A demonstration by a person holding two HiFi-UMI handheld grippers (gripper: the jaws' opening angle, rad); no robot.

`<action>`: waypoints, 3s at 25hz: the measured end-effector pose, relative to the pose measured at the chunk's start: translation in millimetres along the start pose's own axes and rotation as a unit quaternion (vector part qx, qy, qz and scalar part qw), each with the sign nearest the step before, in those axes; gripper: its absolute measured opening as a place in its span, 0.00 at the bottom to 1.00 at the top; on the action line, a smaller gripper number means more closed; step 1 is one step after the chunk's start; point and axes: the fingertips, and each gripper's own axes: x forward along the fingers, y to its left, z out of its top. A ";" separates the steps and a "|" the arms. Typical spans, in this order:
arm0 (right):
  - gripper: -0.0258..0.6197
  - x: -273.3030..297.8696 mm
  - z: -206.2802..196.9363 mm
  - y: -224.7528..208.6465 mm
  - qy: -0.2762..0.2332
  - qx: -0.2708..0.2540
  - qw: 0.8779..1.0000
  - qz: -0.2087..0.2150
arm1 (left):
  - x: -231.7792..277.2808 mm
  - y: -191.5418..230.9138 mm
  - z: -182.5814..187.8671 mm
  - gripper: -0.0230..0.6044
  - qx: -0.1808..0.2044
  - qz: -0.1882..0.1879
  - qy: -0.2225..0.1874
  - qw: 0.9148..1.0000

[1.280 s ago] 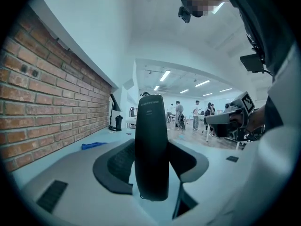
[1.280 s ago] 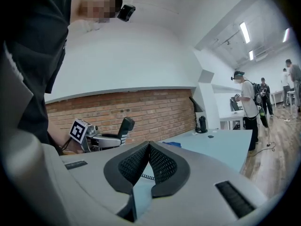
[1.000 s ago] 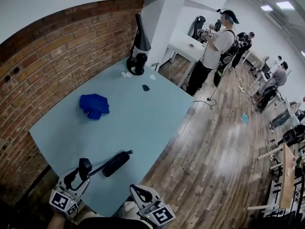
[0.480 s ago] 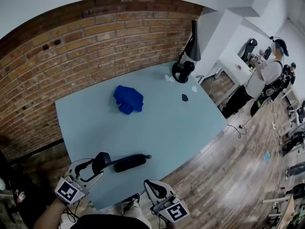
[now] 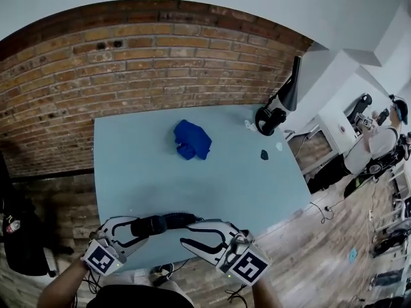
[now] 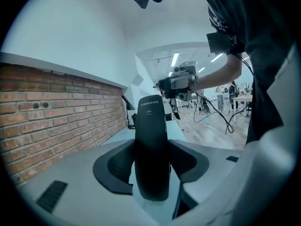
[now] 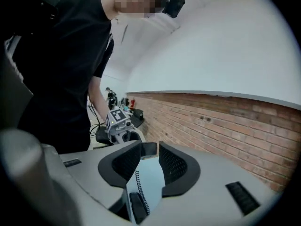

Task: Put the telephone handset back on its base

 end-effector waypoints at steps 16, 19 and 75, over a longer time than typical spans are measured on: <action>0.49 72.9 -46.7 32.3 0.085 -0.024 0.971 0.222 | 6.5 -19.3 2.1 0.44 0.036 0.016 0.009 0.999; 0.47 75.4 -52.2 33.0 0.099 -0.034 0.971 0.216 | 8.6 -17.9 2.2 0.44 0.038 0.018 0.010 0.999; 0.43 30.0 -123.8 -17.6 0.294 -0.089 0.933 0.188 | 45.0 10.3 -25.6 0.45 0.126 -0.103 0.236 0.958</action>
